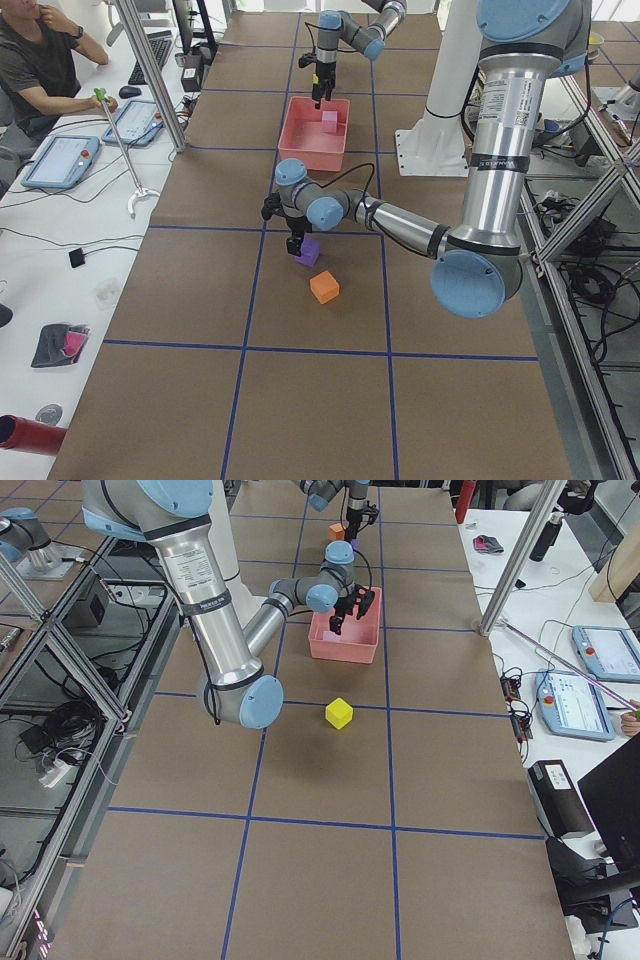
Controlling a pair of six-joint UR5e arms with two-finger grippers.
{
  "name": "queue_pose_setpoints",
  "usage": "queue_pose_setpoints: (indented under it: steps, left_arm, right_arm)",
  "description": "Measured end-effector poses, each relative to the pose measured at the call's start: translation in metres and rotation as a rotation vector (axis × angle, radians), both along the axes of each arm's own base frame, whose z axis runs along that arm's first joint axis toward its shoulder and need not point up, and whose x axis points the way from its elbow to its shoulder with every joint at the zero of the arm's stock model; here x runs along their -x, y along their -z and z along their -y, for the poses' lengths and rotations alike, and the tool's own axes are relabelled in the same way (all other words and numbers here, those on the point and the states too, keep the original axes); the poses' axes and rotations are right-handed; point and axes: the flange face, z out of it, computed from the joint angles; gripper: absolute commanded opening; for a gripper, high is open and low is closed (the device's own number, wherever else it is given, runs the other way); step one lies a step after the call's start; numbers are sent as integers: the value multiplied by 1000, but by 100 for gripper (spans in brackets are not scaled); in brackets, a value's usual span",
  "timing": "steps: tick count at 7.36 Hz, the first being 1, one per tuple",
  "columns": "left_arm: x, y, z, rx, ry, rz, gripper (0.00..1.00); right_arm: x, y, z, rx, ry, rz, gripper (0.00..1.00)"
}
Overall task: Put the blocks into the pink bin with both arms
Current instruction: 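Grasp the purple cube with the left gripper while the right gripper grasps the yellow cube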
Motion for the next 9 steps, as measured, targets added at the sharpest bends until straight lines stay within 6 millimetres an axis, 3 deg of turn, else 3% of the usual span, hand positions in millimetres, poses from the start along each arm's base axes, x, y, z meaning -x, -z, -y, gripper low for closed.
queue_pose_setpoints:
  steps: [1,2,3,4,5,7,8,9]
  left_arm:
    - [-5,-2,-3,2,-9,4,97]
    - [-7,-5,-4,6,-14,9,89]
    - [-8,-8,-4,9,-15,14,58]
    - [-8,-9,-4,11,-14,17,14]
    - [-9,-9,-4,14,-12,18,0]
    - [-13,5,1,41,13,6,0]
    - [-20,35,10,58,27,-7,0]
    - [-25,82,19,73,38,-9,0]
  right_arm:
    - [-28,-18,12,-34,18,-18,100]
    - [-48,-43,16,-67,49,-51,100]
    - [-61,-70,15,-89,83,-87,100]
    - [-72,-96,12,-100,117,-119,100]
    - [-89,-125,10,-118,163,-149,100]
    - [-122,-179,6,-152,249,-209,100]
    - [-133,-198,8,-140,262,-227,100]
    - [-147,-215,12,-103,258,-228,100]
